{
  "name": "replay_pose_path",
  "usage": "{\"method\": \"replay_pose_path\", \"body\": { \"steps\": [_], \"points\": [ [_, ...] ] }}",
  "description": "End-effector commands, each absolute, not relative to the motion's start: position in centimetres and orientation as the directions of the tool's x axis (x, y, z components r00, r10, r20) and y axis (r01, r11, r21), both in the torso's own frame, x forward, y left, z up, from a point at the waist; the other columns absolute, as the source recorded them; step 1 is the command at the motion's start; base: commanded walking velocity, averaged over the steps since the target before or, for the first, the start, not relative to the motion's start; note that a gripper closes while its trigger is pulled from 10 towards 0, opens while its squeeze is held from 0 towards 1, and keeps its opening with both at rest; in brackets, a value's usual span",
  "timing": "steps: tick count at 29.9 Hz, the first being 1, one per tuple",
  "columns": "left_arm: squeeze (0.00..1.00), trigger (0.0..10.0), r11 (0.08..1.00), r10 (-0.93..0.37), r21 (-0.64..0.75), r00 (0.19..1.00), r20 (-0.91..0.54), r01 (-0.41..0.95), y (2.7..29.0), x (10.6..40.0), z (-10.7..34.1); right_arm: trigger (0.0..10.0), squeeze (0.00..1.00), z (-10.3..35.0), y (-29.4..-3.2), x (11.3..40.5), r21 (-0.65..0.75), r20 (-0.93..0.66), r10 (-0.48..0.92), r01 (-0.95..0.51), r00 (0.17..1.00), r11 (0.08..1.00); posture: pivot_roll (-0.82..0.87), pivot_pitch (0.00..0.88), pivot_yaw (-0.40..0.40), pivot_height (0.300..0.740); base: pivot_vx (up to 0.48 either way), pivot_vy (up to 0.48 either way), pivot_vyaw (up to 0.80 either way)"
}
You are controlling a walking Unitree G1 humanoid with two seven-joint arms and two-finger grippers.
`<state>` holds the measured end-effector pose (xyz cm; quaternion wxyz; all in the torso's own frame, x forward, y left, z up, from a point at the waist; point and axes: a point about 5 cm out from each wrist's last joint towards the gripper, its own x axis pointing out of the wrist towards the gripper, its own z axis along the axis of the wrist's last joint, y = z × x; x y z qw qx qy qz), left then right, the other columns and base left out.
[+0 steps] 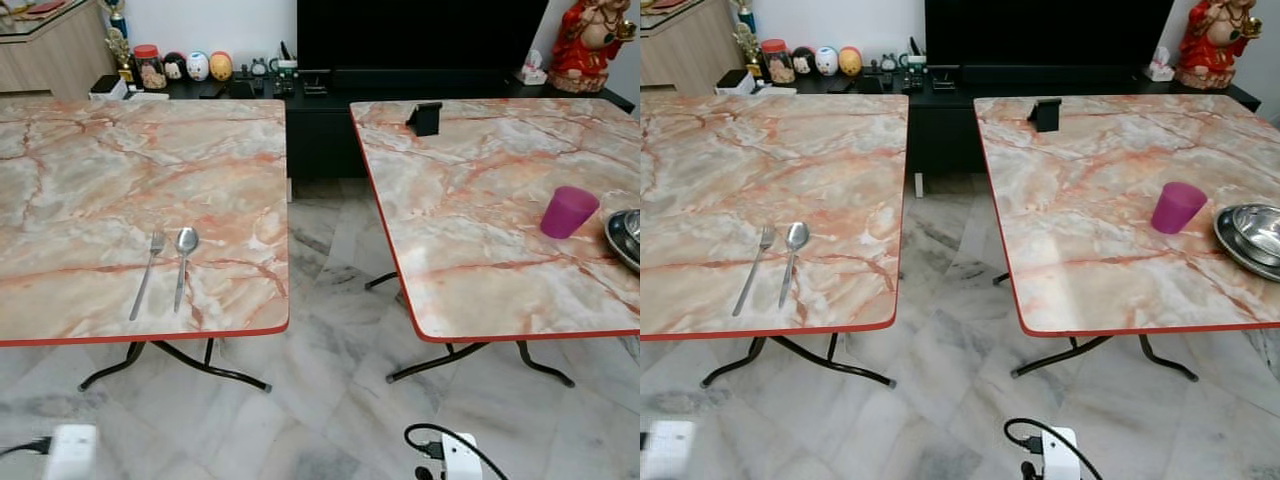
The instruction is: Setting the table
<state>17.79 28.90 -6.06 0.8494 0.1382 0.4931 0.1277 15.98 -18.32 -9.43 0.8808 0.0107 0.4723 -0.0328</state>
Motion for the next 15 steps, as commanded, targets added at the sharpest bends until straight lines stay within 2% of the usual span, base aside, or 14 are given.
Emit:
{"method": "replay_pose_path", "body": {
  "steps": [1, 7, 15],
  "points": [
    [0.0, 10.0, 0.943, 0.305, 0.331, 0.522, -0.797, -0.045, 28.2, 18.8, -5.8, 10.0, 0.0, -9.4, -18.3, 16.0, -0.013, -0.829, -0.051, 0.072, 0.557, 0.997, 0.04, 0.0, -0.002, 0.74, 0.0, 0.0, 0.0],
    [0.0, 10.0, 0.983, 0.144, 0.182, 0.567, -0.811, 0.011, 25.1, 20.2, -6.1, 10.0, 0.0, -9.3, -18.3, 16.1, -0.014, -0.827, -0.051, 0.072, 0.559, 0.997, 0.03, 0.0, -0.007, 0.74, 0.0, 0.0, 0.0],
    [0.0, 10.0, 0.989, 0.058, 0.131, 0.609, -0.791, 0.075, 23.3, 21.0, -6.1, 10.0, 0.0, -9.2, -18.4, 16.3, -0.009, -0.821, -0.06, 0.093, 0.568, 0.996, 0.02, 0.0, -0.009, 0.74, 0.0, 0.0, 0.0]
  ]
}}
